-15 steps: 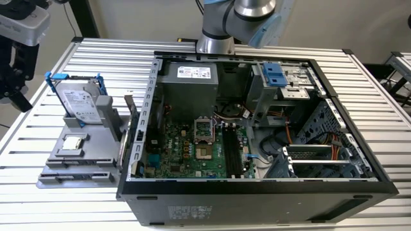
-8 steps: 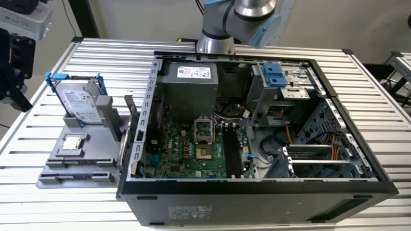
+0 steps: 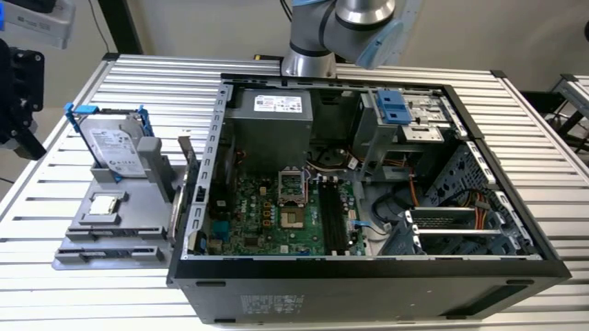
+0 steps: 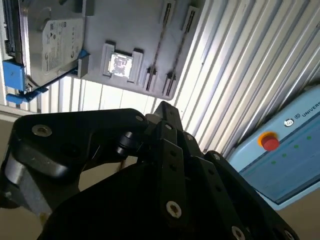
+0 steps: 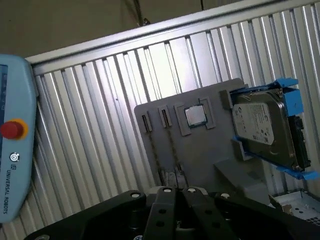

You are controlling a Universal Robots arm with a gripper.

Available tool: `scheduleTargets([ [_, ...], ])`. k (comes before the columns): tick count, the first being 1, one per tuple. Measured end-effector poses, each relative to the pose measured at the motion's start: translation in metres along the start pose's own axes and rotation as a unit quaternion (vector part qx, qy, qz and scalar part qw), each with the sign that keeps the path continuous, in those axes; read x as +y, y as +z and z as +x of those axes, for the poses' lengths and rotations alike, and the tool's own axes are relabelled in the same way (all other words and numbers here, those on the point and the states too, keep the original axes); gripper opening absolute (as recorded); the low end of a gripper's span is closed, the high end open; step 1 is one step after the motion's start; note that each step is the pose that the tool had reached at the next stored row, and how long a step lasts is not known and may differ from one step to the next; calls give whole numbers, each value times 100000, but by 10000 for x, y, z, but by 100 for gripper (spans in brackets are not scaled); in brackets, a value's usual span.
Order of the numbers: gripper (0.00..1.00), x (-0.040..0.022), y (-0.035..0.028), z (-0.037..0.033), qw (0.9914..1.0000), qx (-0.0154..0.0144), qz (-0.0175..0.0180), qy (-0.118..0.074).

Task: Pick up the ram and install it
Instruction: 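Pick up the ram and move it above insertion slot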

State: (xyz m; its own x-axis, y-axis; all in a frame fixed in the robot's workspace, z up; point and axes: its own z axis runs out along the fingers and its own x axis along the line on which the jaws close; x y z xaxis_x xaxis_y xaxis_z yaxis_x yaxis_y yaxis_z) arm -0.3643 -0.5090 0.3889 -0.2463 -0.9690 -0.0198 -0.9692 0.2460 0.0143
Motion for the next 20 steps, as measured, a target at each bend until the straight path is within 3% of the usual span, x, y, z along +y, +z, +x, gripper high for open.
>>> scheduleTargets([
  [5,0,0,0,0,99898,66,-88,-4513],
  [9,0,0,0,0,99664,118,-159,-8194],
  [12,0,0,0,0,99404,158,-214,-10901],
  [20,0,0,0,-1,98557,156,-358,-16923],
])
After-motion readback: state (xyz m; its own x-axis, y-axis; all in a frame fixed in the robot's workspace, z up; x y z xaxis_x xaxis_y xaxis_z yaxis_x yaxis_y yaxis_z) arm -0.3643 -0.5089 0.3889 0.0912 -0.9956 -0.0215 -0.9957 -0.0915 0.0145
